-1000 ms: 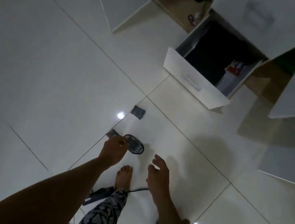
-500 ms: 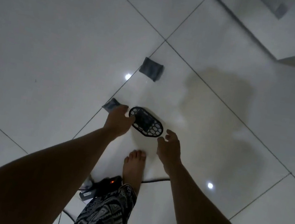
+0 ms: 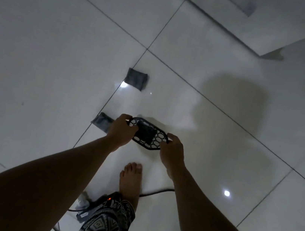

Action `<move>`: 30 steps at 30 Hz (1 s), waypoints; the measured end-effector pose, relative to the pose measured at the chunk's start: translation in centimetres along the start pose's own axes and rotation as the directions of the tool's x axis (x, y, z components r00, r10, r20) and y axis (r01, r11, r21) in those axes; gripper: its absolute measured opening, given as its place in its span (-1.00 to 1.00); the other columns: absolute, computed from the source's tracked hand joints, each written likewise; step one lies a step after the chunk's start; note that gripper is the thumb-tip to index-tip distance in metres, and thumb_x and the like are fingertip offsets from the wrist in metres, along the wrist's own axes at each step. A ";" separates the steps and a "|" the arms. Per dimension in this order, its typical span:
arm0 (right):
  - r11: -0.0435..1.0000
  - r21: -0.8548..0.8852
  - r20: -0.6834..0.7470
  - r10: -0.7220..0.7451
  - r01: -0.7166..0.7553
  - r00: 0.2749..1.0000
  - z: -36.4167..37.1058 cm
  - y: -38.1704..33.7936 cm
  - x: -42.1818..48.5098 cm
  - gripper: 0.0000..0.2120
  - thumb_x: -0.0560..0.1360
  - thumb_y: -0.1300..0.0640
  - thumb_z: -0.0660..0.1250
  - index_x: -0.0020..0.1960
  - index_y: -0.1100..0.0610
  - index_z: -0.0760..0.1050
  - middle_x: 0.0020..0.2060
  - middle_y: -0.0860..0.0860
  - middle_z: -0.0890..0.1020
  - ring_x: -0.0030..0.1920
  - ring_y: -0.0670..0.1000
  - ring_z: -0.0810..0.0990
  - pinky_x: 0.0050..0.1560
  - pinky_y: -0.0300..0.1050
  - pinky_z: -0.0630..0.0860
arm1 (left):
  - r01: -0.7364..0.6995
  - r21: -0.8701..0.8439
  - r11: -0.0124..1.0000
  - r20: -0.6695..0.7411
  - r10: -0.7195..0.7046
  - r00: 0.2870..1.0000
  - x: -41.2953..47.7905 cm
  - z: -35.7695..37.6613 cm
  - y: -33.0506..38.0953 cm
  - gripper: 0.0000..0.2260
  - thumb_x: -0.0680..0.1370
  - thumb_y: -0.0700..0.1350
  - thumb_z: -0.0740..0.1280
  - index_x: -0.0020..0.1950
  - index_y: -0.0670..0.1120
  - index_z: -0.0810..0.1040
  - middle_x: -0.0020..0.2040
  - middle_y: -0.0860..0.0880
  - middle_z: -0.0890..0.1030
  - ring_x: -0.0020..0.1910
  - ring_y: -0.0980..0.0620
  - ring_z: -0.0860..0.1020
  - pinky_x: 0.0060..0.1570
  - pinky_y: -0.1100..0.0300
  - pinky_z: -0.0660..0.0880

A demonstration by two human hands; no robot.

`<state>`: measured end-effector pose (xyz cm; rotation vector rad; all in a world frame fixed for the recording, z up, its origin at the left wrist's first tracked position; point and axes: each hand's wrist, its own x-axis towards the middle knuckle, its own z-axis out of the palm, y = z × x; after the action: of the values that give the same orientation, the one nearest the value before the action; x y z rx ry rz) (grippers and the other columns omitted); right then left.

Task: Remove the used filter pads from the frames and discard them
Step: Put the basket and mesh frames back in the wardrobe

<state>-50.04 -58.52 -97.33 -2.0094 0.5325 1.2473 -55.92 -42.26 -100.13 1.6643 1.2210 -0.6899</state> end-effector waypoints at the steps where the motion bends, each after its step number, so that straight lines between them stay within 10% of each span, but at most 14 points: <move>1: 1.000 0.020 -0.028 -0.012 0.013 1.000 -1.5 -0.1 -0.3 -0.55 0.52 0.27 0.24 0.41 0.20 0.40 0.23 0.16 0.57 0.20 0.13 0.56 0.23 0.05 0.54 | -0.015 -0.006 1.000 0.002 0.015 1.000 -0.8 0.3 1.5 -0.64 0.54 -0.12 0.37 0.32 -0.12 0.45 0.13 -0.11 0.61 0.04 -0.11 0.60 -0.14 0.10 0.56; 14: 0.933 0.280 -0.285 -0.144 0.226 0.948 -22.5 0.2 -7.6 -0.55 0.48 0.25 0.28 0.37 0.07 0.43 0.19 0.09 0.53 0.15 0.07 0.56 0.23 0.11 0.53 | -0.255 -0.100 0.962 -0.116 0.243 0.963 -15.5 10.9 20.3 -0.73 0.61 -0.08 0.30 0.28 -0.13 0.56 0.08 -0.03 0.62 -0.03 0.05 0.55 -0.22 0.33 0.44; 30: 0.755 0.414 -0.492 -0.284 0.508 0.823 -56.8 -1.8 -11.5 -0.50 0.50 0.27 0.27 0.39 -0.05 0.38 0.25 0.06 0.52 0.19 0.07 0.57 0.23 0.11 0.55 | -0.411 -0.317 0.855 -0.119 0.394 0.911 -30.4 28.7 47.1 -0.70 0.48 -0.08 0.42 0.21 -0.02 0.54 0.06 0.00 0.65 0.03 -0.02 0.62 -0.05 0.05 0.57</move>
<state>-19.75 -99.75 -69.98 -1.7547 0.5195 0.3475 -20.23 -84.44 -69.93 1.5801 0.9155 -0.1661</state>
